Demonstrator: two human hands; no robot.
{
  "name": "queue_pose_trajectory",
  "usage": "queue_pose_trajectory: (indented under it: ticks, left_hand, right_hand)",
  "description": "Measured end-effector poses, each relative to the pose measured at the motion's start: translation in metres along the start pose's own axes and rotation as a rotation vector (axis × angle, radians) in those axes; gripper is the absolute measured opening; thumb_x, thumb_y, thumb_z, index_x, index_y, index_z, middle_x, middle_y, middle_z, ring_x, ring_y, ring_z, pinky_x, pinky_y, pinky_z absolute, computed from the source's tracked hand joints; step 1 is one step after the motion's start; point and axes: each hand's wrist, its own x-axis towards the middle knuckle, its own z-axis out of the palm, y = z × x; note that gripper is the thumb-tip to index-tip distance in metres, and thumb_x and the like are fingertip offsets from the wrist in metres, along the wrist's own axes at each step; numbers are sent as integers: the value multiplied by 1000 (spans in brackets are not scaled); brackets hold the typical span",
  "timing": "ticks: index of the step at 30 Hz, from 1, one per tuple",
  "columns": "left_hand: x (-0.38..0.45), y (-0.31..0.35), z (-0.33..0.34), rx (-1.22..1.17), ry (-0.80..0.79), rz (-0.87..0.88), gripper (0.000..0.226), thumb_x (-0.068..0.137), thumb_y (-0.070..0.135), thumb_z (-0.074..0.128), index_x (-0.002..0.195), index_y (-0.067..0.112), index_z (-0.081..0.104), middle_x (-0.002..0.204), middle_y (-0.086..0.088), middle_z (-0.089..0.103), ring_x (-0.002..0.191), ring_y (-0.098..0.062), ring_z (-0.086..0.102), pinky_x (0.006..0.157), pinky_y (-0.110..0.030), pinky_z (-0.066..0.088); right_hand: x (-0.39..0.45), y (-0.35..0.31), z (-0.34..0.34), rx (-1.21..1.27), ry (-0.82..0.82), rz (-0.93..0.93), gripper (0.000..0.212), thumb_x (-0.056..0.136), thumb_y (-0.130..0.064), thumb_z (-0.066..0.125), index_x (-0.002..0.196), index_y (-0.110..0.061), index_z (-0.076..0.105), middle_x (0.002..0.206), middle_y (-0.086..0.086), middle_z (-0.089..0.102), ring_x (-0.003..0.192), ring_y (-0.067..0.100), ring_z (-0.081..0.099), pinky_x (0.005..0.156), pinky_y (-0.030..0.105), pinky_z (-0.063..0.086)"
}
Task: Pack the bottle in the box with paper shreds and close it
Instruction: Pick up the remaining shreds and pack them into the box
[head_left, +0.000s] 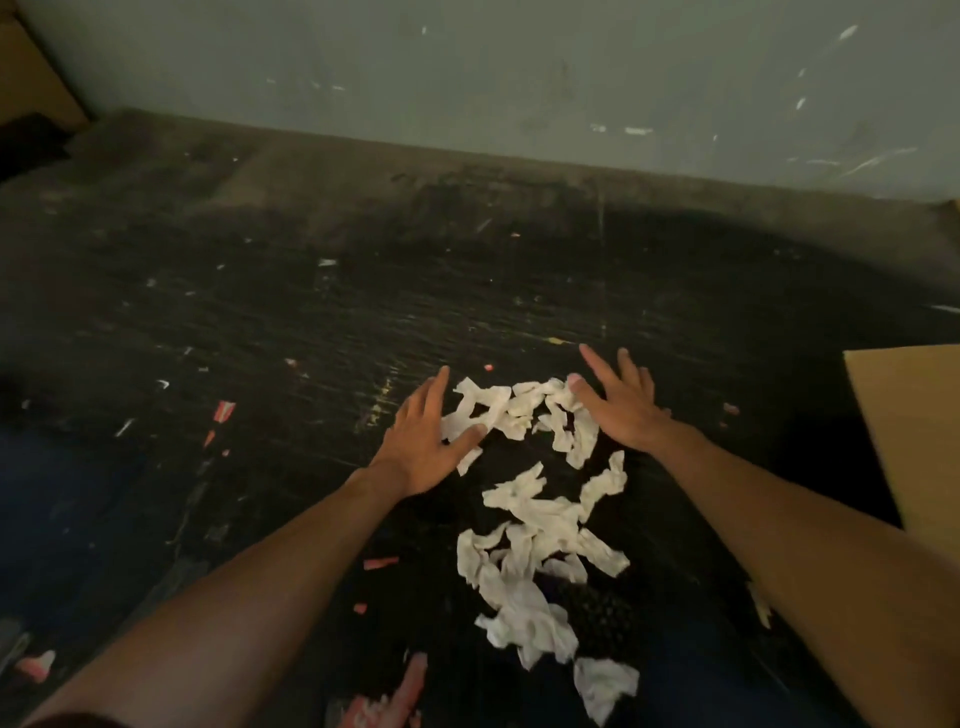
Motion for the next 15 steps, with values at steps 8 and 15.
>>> queue_pose_trajectory:
  ticks: [8,15]
  left_hand:
    - [40,8,10,220,-161,207,112,83,57,66,157,17,-7,163,-9,20,150,-26,17,120,-50,18]
    - [-3,-13,21,356,-203,373,63,96,29,52,154,23,26,165,5,14,152,-17,1,123,-45,6]
  right_hand:
    - [23,-38,35,-394,-247,-302,45,96,-68,24,141,-64,27,165,-11,-10,150,27,-17,108,75,-7]
    - [-45,19,39,-292,-164,-348,42,99,-59,32,139,-53,42,165,-9,7,151,18,-7,116,67,-1]
